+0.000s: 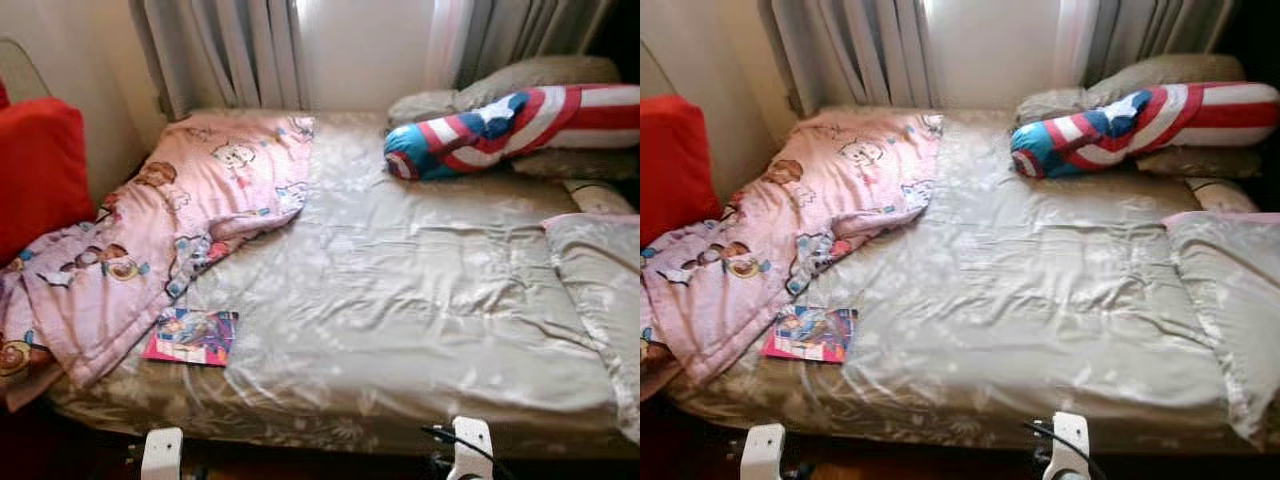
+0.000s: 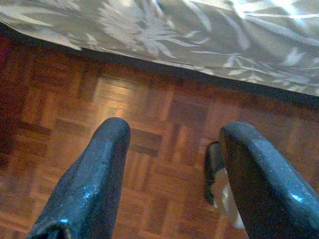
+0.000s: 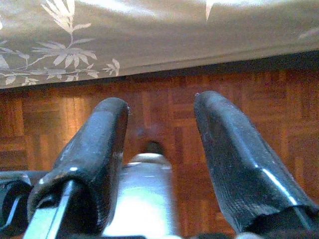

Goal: Clean up the room

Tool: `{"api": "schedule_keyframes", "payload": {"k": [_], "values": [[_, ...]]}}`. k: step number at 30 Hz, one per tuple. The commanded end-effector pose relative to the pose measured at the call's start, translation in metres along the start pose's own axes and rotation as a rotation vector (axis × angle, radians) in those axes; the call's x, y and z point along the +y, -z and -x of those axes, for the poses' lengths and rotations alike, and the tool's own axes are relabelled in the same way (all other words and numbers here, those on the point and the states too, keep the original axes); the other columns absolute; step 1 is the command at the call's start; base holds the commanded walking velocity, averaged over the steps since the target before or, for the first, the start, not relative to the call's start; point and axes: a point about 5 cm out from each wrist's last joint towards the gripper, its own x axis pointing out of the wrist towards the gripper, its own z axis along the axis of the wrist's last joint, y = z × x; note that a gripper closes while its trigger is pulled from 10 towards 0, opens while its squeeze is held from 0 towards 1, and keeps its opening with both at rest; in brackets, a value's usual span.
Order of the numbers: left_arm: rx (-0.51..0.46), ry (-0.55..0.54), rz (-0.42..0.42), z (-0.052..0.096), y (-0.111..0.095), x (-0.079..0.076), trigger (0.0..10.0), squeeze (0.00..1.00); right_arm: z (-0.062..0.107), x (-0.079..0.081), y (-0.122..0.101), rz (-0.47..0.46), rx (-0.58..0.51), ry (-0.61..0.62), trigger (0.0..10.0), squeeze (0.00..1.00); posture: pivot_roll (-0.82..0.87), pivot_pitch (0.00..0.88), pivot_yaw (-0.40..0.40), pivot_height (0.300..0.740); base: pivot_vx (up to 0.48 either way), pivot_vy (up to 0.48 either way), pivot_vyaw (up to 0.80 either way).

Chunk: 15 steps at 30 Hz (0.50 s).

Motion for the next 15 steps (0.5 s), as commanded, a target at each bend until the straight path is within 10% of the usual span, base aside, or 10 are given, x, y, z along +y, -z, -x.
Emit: {"api": "schedule_keyframes", "payload": {"k": [1,15], "values": [[0.031,-0.006,0.016,0.001,0.008,0.000,10.0,0.00,0.002,-0.009,0.006,-0.016,0.015,0.022,10.0,0.00,0.00,0.000,0.014,0.740,0.000,0.416,0.00],[0.076,-0.029,0.048,0.008,0.031,0.001,10.0,0.00,0.007,-0.027,0.024,-0.040,0.042,0.066,10.0,0.00,0.01,0.000,-0.003,0.740,0.000,0.416,0.00]]}}
